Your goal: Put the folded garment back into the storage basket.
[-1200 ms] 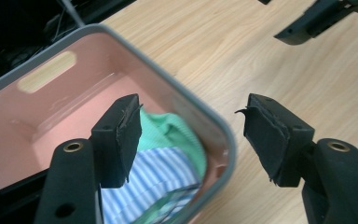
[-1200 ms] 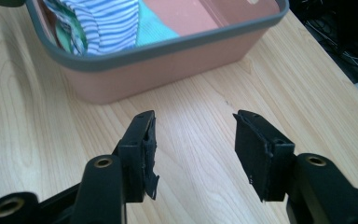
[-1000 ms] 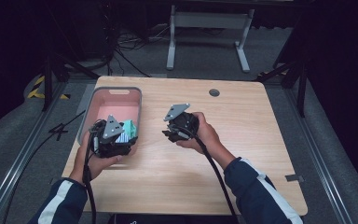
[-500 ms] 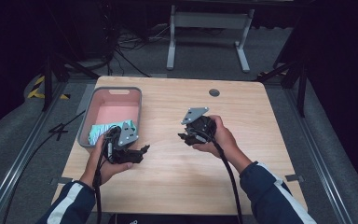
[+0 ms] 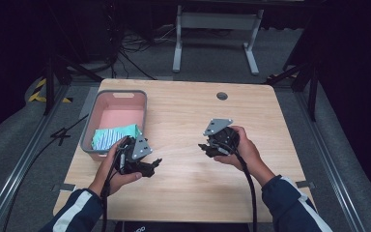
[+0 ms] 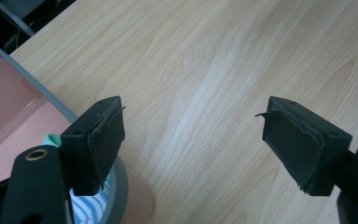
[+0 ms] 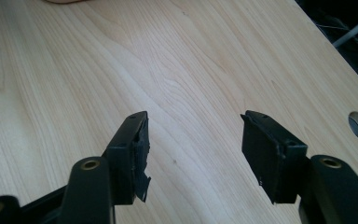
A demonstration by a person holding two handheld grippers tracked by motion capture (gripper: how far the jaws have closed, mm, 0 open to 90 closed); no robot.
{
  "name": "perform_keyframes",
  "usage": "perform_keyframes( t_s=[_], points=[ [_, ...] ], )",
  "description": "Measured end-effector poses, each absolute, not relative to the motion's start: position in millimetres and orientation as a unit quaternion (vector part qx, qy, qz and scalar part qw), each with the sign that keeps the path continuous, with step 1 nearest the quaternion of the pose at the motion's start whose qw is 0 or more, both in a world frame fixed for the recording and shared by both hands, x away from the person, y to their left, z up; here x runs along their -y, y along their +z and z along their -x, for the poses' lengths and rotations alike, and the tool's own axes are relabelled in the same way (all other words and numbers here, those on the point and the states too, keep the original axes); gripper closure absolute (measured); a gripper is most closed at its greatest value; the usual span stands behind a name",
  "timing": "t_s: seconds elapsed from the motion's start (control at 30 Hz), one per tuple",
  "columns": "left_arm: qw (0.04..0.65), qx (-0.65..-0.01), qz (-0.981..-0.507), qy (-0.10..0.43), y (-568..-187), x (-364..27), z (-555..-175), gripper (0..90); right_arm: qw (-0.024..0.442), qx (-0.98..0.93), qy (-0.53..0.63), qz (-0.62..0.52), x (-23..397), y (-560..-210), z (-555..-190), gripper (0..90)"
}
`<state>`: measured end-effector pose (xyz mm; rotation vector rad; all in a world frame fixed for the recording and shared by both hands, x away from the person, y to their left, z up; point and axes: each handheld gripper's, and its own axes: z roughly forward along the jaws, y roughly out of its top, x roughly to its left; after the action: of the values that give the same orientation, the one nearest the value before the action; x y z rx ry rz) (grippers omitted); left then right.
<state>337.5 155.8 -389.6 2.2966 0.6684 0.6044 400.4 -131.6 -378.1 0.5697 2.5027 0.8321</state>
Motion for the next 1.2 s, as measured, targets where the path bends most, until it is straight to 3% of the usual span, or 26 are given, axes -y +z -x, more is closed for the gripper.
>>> perform_keyframes(
  t_s=[0.43,1.2],
  points=[
    [0.313,-0.226,-0.895,0.222,-411,-140,-333,19.1,0.236,-0.895,0.296,-0.236,166,-394,-385,33.5],
    [0.297,-0.193,-0.919,0.174,-455,-122,-331,17.1,0.216,-0.885,0.297,-0.286,229,-445,-353,28.6]
  ],
)
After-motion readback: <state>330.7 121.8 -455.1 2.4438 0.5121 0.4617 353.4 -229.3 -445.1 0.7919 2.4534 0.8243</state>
